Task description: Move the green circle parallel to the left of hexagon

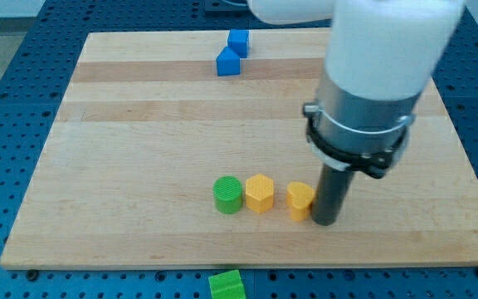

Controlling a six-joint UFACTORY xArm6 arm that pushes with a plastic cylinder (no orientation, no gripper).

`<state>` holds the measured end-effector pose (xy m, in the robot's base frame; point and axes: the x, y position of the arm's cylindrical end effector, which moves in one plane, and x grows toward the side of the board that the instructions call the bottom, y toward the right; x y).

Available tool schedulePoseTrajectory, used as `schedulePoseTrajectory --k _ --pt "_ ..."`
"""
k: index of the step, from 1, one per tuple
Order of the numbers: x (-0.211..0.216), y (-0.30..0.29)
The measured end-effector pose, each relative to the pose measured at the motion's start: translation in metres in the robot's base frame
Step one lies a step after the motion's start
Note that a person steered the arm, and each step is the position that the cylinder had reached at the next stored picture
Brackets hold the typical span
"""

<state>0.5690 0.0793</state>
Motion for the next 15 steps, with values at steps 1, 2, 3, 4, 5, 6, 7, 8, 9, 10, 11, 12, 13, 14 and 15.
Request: schedulePoseTrajectory --k 1,2,3,4,5,6,7,8,9,10,11,12,13,14,15 --pt "0.000 -0.046" --pt "-0.003 -0.054" --pt "-0.011 -0.065" --pt "-0.020 -0.114" --pt "-0.038 -0.200" --pt "-0.054 -0.207" --pt "-0.089 -0.170" --pt "-0.068 -0.266" --pt "-0.027 -0.305" --pt "-0.099 -0.254" --pt "-0.140 -0.157" --pt "-0.130 -0.026" --pt "-0.093 0.063" --pt "-0.039 0.055" --pt "-0.032 -0.037"
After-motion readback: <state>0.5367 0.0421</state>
